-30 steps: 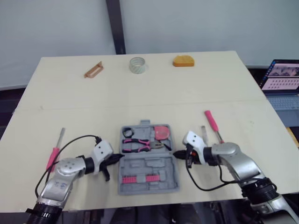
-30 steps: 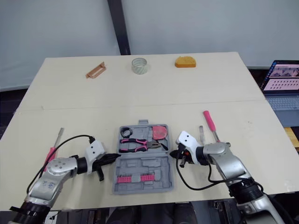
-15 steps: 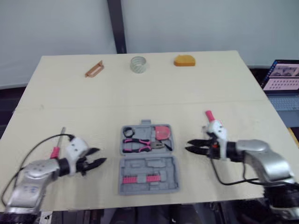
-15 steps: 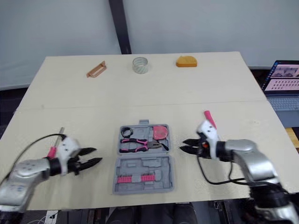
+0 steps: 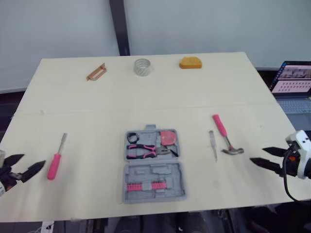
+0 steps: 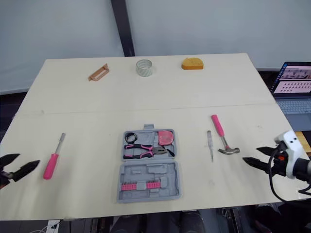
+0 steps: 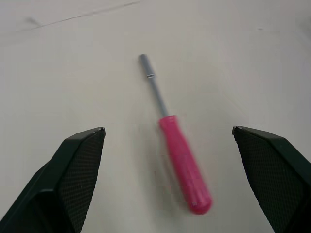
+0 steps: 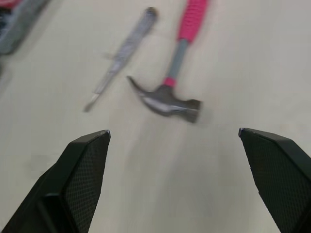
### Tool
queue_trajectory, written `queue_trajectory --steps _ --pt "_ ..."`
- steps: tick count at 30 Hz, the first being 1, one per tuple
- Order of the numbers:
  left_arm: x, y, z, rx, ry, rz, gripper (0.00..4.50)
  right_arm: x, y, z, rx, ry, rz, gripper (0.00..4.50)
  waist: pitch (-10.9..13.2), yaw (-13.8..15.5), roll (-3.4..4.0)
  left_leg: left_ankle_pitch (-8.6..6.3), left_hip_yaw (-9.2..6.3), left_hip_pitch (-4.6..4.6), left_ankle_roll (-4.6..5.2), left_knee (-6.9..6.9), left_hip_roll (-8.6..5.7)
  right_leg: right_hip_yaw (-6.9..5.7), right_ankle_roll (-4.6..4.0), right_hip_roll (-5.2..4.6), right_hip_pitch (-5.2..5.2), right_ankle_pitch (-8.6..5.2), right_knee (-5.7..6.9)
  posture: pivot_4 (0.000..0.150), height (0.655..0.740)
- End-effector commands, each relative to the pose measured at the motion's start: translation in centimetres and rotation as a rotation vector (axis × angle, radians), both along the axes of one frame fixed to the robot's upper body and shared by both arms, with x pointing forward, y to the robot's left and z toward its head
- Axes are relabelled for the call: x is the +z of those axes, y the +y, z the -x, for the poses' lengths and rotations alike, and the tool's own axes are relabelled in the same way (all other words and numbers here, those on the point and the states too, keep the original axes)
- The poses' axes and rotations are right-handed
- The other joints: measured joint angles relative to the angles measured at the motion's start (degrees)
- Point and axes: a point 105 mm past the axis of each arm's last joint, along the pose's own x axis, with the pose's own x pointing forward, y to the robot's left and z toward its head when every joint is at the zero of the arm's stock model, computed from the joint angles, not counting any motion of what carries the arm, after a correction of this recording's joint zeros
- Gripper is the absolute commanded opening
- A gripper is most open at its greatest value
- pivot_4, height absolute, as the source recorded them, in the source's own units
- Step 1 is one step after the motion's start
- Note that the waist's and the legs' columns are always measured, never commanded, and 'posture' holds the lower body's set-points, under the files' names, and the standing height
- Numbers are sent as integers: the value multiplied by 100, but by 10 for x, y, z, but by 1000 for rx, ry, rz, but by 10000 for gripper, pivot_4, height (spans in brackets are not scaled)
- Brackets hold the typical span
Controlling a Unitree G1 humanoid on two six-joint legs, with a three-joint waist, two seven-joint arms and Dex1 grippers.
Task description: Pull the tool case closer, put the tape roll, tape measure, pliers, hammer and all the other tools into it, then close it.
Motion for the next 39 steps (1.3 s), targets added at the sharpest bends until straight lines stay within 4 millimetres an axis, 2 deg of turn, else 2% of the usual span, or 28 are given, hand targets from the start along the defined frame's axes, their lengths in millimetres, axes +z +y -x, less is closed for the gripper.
queue_trajectory --steps 1,5,10,15,18,21,22,25,28,30,35,39 --pt "1 33 12 173 -34 -58 45000 8 -30 -4 -151 -119 2 44855 0 -11 0 0 1 0 0 0 0 0 0 0 0 0 -1 1500 7400" --pt "-7 46 20 262 -14 -92 45000 0 -51 -1 -255 -142 10 44855 3 -21 -1 0 4 0 0 0 0 1 3 0 0 2 -2 1500 7400" --pt "-9 46 20 269 -13 -88 45000 -3 -52 -1 -252 -144 13 44855 3 -58 0 1 5 4 -2 1 3 2 3 0 0 2 4 1500 7400" --pt "-9 37 11 224 -14 -69 45000 2 -40 -9 -205 -163 2 44855 4 -114 1 1 5 4 -2 0 3 2 3 0 0 2 2 1500 7400" --pt "-3 15 -2 112 -41 -58 45000 12 -12 -18 -140 -185 -35 44855 5 -116 2 1 5 4 -2 -1 5 2 3 0 0 2 3 1500 7400" --pt "5 -26 -22 -68 -70 -29 45000 20 26 -20 -23 -170 -69 44855 7 -106 6 0 4 3 -3 1 7 3 4 0 0 3 3 1500 7400" --pt "10 -53 -33 -176 -95 3 45000 22 41 -22 7 -168 -77 44855 7 -96 7 1 4 3 -3 3 7 3 4 0 0 3 4 1500 7400" --pt "19 -99 -45 -355 -121 53 45000 26 59 -25 19 -168 -84 44855 7 -36 7 1 -1 -1 -3 9 7 4 5 0 2 7 4 1500 7400" --pt "23 -167 -55 -630 -121 63 45000 24 77 -32 2 -179 -87 44855 7 19 7 1 1 -2 -3 11 4 4 5 0 2 11 3 1500 7400" --pt "26 -204 -56 -798 -120 45 45000 16 94 -35 -26 -166 -78 44855 7 32 7 2 1 -1 -5 13 3 4 5 0 2 11 5 1500 7400" --pt "35 -252 -61 -1017 -178 32 45000 2 125 -37 -84 -146 -52 44855 8 15 11 3 5 -1 -8 12 2 6 4 1 -6 12 12 1500 7400" --pt "36 -282 -65 -1146 -228 7 45000 -5 130 -43 -172 -157 -5 44855 7 16 11 3 13 -1 -7 13 0 7 5 1 -7 12 11 1500 7400"
